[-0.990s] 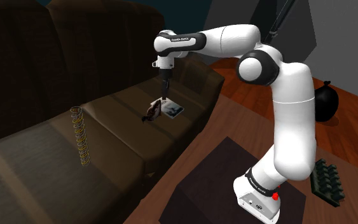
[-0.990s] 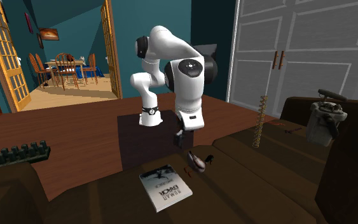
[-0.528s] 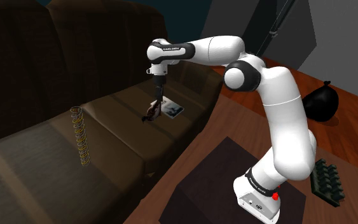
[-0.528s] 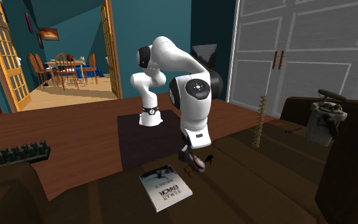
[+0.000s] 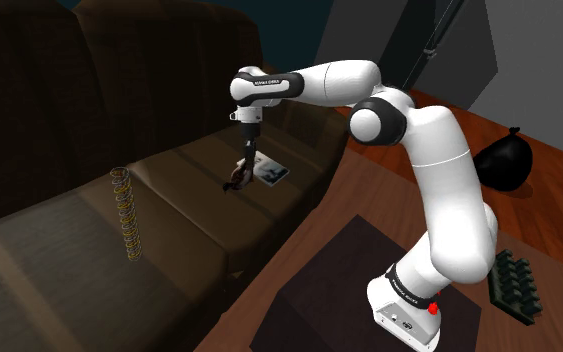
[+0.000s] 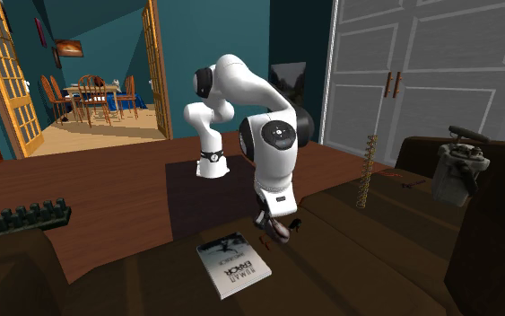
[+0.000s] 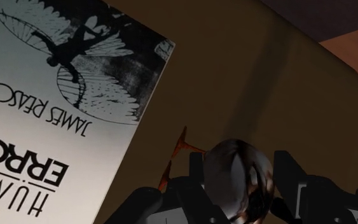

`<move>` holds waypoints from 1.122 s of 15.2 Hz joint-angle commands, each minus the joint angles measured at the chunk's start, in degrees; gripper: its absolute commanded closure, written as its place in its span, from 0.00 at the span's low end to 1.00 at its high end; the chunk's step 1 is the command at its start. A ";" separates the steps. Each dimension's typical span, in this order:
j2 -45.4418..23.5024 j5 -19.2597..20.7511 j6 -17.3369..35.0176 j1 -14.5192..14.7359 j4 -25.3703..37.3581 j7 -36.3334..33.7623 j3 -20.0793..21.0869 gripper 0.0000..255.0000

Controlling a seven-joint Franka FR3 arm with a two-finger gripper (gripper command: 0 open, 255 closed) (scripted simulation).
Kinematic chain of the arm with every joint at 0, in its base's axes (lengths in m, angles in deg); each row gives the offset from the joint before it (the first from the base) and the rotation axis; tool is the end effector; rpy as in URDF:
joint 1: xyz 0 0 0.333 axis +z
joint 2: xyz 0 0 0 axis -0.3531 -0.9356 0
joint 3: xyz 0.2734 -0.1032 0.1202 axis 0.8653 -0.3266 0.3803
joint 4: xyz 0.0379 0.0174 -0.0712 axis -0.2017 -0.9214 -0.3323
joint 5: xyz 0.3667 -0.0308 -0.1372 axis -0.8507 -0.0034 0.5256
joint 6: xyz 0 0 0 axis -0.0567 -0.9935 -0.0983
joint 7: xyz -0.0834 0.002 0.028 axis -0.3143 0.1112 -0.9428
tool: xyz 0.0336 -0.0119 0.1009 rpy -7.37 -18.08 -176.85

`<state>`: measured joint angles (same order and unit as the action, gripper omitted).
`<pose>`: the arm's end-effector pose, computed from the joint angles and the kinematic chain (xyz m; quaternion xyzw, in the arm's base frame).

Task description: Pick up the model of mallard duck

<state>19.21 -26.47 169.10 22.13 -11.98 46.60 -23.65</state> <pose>0.7025 0.0117 0.2397 -0.9174 -0.3236 0.1814 0.1443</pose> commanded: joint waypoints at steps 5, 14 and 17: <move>-0.19 -0.01 -0.05 0.02 0.17 -0.02 0.02 1.00; 2.65 0.13 -4.31 -0.06 1.63 -0.60 -0.04 1.00; 3.45 0.17 -6.06 -0.11 2.59 -0.85 -0.04 1.00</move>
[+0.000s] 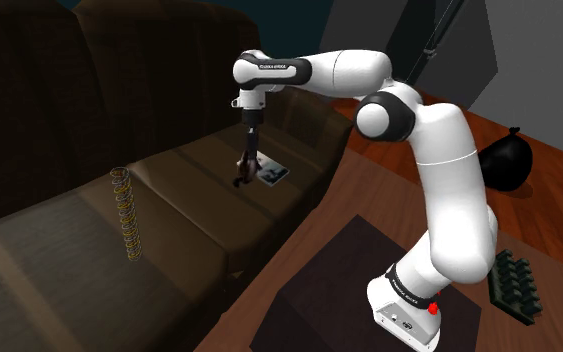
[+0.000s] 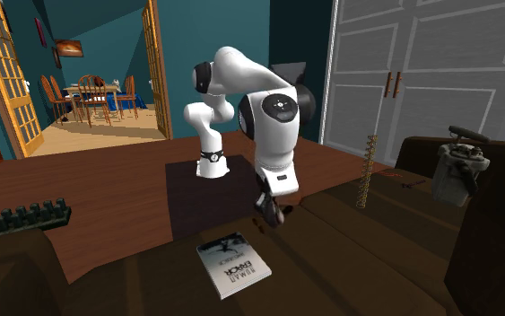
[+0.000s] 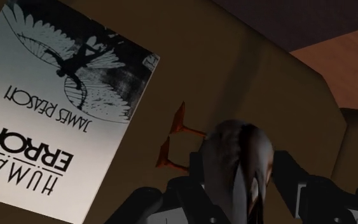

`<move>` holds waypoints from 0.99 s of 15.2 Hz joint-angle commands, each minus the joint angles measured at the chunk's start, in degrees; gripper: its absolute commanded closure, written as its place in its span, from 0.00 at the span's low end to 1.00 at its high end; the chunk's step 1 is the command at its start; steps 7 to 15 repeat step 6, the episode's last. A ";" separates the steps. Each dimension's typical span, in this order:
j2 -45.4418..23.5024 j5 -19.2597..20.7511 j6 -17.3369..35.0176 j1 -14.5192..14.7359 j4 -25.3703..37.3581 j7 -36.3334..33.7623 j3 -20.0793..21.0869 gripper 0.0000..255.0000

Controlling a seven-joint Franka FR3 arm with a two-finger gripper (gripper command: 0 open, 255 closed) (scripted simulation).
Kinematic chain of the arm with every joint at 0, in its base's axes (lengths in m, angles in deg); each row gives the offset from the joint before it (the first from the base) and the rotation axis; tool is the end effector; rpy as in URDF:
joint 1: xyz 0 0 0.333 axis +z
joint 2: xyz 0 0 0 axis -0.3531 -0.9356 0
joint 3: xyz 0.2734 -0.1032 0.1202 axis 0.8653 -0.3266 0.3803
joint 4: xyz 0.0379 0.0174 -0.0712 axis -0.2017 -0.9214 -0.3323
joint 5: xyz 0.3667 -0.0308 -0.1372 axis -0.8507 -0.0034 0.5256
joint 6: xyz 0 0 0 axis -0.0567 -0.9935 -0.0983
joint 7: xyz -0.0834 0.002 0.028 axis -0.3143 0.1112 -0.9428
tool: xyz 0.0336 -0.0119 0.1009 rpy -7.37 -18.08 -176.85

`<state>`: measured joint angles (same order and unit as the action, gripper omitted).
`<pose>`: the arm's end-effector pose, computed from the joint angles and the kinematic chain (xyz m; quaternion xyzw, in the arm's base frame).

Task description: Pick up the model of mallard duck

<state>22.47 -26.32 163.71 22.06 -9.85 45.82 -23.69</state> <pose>0.7020 0.0122 0.2921 -0.9172 -0.3237 0.1819 0.1444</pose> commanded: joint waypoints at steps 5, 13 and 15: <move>1.12 0.06 -3.20 -0.12 2.11 -0.43 0.00 1.00; 1.11 0.05 -3.20 -0.12 2.12 -0.43 0.00 1.00; 1.11 0.05 -3.20 -0.12 2.12 -0.43 0.00 1.00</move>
